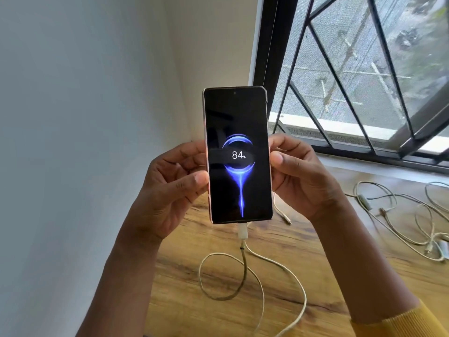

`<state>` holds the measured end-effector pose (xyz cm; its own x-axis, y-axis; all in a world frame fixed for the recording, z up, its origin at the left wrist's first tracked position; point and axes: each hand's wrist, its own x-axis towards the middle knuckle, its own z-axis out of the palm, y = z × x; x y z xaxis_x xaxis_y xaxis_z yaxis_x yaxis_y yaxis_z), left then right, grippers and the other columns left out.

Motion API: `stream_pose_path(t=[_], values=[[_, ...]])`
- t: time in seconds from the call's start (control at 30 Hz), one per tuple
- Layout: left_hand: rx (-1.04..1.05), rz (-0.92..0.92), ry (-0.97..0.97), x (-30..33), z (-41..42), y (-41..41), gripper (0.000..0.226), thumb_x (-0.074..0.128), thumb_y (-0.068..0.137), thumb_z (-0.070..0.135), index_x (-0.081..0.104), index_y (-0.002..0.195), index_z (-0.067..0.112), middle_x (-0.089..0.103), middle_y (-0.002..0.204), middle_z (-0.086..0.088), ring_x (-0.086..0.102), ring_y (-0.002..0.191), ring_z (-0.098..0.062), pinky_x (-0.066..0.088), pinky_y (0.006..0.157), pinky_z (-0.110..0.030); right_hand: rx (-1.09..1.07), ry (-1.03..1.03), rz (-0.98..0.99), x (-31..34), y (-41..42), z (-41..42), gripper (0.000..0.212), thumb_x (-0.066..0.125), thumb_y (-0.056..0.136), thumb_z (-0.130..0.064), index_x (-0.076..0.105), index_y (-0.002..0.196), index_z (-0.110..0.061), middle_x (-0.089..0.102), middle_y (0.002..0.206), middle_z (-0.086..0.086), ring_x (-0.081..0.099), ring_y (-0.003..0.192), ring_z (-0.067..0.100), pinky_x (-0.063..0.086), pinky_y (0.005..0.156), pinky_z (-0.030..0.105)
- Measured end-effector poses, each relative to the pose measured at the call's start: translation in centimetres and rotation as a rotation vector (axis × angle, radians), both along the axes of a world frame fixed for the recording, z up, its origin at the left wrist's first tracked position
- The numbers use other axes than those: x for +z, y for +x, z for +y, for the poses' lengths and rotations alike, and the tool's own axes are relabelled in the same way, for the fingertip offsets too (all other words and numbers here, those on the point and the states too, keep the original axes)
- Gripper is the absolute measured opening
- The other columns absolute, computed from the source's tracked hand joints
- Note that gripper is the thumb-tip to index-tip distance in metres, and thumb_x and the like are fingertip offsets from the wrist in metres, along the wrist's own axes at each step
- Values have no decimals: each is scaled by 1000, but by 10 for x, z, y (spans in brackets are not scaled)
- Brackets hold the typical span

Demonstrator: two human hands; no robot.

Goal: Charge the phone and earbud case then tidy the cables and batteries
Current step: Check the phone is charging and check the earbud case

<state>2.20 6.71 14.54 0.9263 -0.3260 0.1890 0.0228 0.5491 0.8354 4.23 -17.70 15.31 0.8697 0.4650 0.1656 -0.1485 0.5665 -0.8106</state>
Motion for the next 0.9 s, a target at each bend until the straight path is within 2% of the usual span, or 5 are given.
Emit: stream_pose_path(t=[0.33, 0.5, 0.7, 0.8, 0.9], values=[[66, 3, 8, 6, -1, -3, 61, 92, 78, 22, 70, 133, 8, 72, 121, -18, 70, 115, -30, 60, 97, -39, -32, 13, -50, 4, -1, 2, 24, 90, 79, -23, 77, 97, -13, 73, 83, 1, 68, 69, 10, 57, 66, 20], [86, 17, 45, 2, 2, -1, 62, 90, 79, 20, 68, 135, 6, 72, 119, -18, 70, 112, -29, 60, 94, -35, -82, -4, -22, -1, 3, 3, 29, 90, 77, -21, 76, 99, -7, 73, 82, 4, 68, 70, 12, 57, 65, 21], [206, 82, 195, -20, 7, 6, 58, 78, 81, 8, 67, 138, 6, 57, 135, -41, 62, 119, -38, 57, 104, -44, -216, -113, 12, -19, 6, 7, 23, 80, 80, -16, 81, 100, -7, 78, 94, 14, 75, 81, 22, 62, 74, 31], [216, 107, 243, -33, 9, 8, 51, 72, 87, -2, 69, 137, 8, 62, 131, -36, 64, 116, -36, 58, 100, -43, -245, -205, 34, -32, 11, 8, 20, 79, 86, -8, 80, 105, -3, 77, 103, 22, 74, 89, 31, 63, 83, 41], [242, 166, 298, -50, 13, 9, 47, 66, 92, -10, 70, 135, 8, 70, 127, -28, 68, 114, -32, 60, 94, -39, -279, -315, 86, -49, 14, 12, 20, 74, 89, -5, 79, 108, 1, 77, 103, 25, 73, 86, 30, 63, 80, 37]])
